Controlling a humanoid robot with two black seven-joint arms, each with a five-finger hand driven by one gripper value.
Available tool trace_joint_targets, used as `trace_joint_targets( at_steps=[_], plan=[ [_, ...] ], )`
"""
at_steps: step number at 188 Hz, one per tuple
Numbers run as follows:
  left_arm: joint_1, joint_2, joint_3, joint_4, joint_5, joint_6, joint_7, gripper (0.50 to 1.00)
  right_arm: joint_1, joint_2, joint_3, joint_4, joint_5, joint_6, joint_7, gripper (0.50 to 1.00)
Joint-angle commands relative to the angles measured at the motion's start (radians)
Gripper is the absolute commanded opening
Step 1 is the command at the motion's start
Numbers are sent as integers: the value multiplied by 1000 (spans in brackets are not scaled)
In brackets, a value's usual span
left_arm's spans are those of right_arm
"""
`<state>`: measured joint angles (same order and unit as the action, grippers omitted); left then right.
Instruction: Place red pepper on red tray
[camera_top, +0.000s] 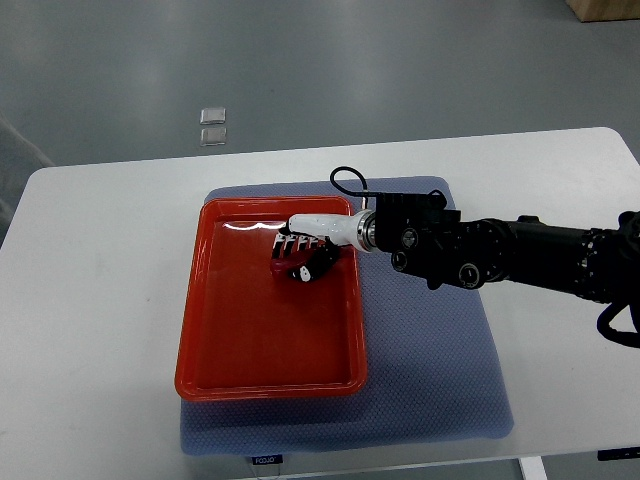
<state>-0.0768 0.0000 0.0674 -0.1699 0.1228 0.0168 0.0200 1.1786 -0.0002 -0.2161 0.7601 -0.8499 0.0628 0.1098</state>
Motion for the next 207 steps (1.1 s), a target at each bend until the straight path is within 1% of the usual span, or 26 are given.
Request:
trace_joint_targets(
  at_steps=[1,12,21,26,30,31,35,57,76,104,137,158,159,179,180,190,200,201,207],
  plan=[
    [0,0,0,0,0,0,0,1000,0,0,1,1,0,0,2,629],
    [0,0,0,0,0,0,0,1000,1,0,1,1,0,0,7,672],
    [0,0,0,0,0,0,0,1000,1,0,3,1,0,0,7,695],
    [0,0,0,0,0,0,0,1000,1,0,3,1,2,0,7,723],
    [0,0,0,1,0,0,0,1000,1,0,3,1,2,0,7,731],
    [0,0,0,0,0,0,0,1000,3,0,3,1,2,0,7,741],
    [0,0,0,0,0,0,0,1000,3,0,3,1,2,0,7,754],
    [0,0,0,0,0,0,0,1000,6,0,9,1,3,0,7,760],
    [0,0,0,3,0,0,0,1000,9,0,10,1,6,0,7,780],
    [0,0,0,3,0,0,0,1000,12,0,24,-1,9,-3,7,793],
    [0,0,0,3,0,0,0,1000,56,0,125,-5,20,-1,5,823],
    [0,0,0,4,0,0,0,1000,64,0,155,-7,26,0,5,823],
    [0,0,0,4,0,0,0,1000,78,0,187,-7,35,2,5,825],
    [0,0,0,4,0,0,0,1000,84,0,221,-7,51,3,5,825],
    [0,0,0,4,0,0,0,1000,84,0,251,-7,66,3,7,825],
    [0,0,2,4,0,0,0,1000,82,0,291,-7,78,3,7,825],
    [0,0,2,4,0,0,0,1000,82,0,291,-7,78,3,7,825],
    [0,0,2,4,0,0,0,1000,75,0,341,-7,90,3,7,825],
    [0,0,2,4,0,0,0,1000,70,0,380,-7,98,5,7,827]
  ],
)
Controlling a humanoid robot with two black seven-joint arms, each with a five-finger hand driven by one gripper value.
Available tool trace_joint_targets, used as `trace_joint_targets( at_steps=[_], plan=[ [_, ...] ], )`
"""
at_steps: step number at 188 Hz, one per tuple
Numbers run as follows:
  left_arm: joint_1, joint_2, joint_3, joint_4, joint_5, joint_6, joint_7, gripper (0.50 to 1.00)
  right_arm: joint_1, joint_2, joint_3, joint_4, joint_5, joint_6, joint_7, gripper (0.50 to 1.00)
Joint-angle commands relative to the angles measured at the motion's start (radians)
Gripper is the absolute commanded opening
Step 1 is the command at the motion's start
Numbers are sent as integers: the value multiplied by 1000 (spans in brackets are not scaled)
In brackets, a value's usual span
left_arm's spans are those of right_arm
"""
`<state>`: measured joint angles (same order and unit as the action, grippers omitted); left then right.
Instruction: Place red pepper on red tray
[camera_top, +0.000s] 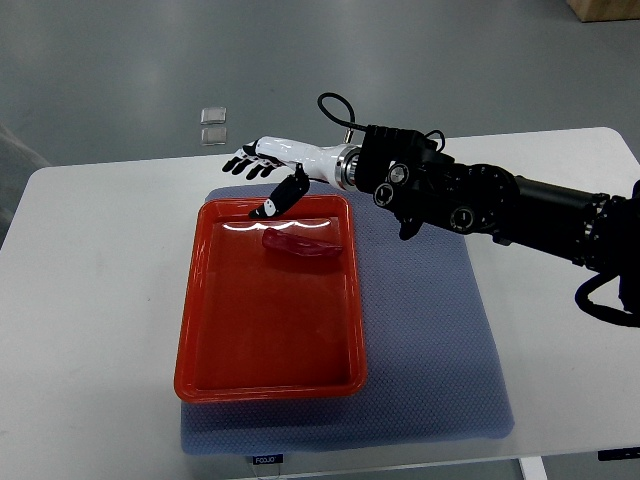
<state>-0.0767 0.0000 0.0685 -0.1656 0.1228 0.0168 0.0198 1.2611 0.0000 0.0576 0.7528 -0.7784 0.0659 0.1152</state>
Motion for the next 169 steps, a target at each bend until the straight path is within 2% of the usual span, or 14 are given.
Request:
trace_joint_targets(
  at_steps=[1,26,56,66,67,68,90,123,129,134,169],
  plan=[
    [0,0,1,0,0,0,0,1000,-12,0,106,0,27,2,1,827],
    [0,0,-1,0,-2,0,0,1000,-83,-20,269,2,71,0,1,844],
    [0,0,-1,0,0,0,2,1000,-219,-54,612,2,209,5,35,858],
    [0,0,-1,0,0,0,2,1000,-219,-54,613,2,209,5,35,858],
    [0,0,-1,0,0,0,2,1000,-276,-52,730,2,282,8,56,858],
    [0,0,-1,0,0,0,2,1000,-284,-52,749,0,297,8,60,860],
    [0,0,-1,-2,0,0,2,1000,-379,-48,912,-10,467,20,73,860],
    [0,0,-1,0,0,0,2,1000,-494,-48,1007,-50,648,74,98,860],
    [0,0,-1,0,0,0,2,1000,-506,-48,1008,-66,666,86,106,870],
    [0,0,-1,0,0,0,2,1000,-514,-48,1008,-79,682,97,110,909],
    [0,0,-1,-2,0,0,2,1000,-551,-46,1008,-104,726,140,110,911]
  ],
)
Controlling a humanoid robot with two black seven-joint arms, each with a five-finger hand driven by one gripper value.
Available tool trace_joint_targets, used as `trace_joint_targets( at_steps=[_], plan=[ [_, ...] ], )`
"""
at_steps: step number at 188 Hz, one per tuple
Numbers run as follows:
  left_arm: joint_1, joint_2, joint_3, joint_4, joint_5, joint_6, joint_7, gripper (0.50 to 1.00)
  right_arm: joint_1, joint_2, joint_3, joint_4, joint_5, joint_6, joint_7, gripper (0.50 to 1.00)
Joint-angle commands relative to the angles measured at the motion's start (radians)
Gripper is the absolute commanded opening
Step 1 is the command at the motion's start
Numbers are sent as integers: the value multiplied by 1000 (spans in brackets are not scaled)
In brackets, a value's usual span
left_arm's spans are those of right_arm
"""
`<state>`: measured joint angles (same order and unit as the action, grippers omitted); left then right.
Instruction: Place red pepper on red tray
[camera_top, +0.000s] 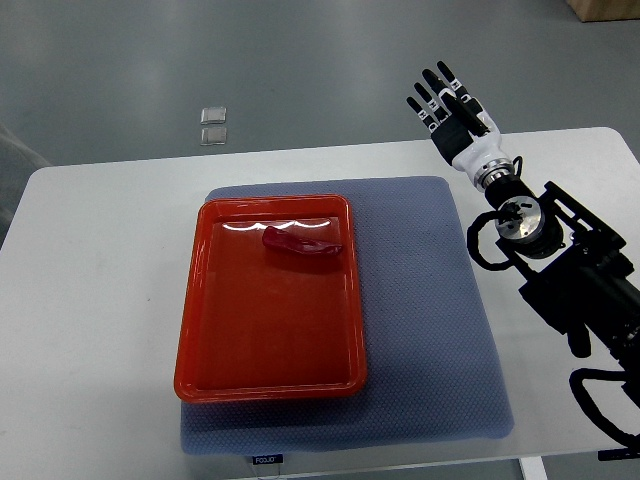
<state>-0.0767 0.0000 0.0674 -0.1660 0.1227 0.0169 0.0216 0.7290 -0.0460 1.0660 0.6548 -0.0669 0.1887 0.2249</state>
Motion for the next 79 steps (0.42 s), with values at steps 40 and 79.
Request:
trace_joint_targets(
  at_steps=[40,79],
  plan=[
    [0,0,0,-1,0,0,0,1000,-20,0,-3,-6,15,17,1,911],
    [0,0,0,-1,0,0,0,1000,-19,3,-11,-7,13,17,1,911]
  ],
)
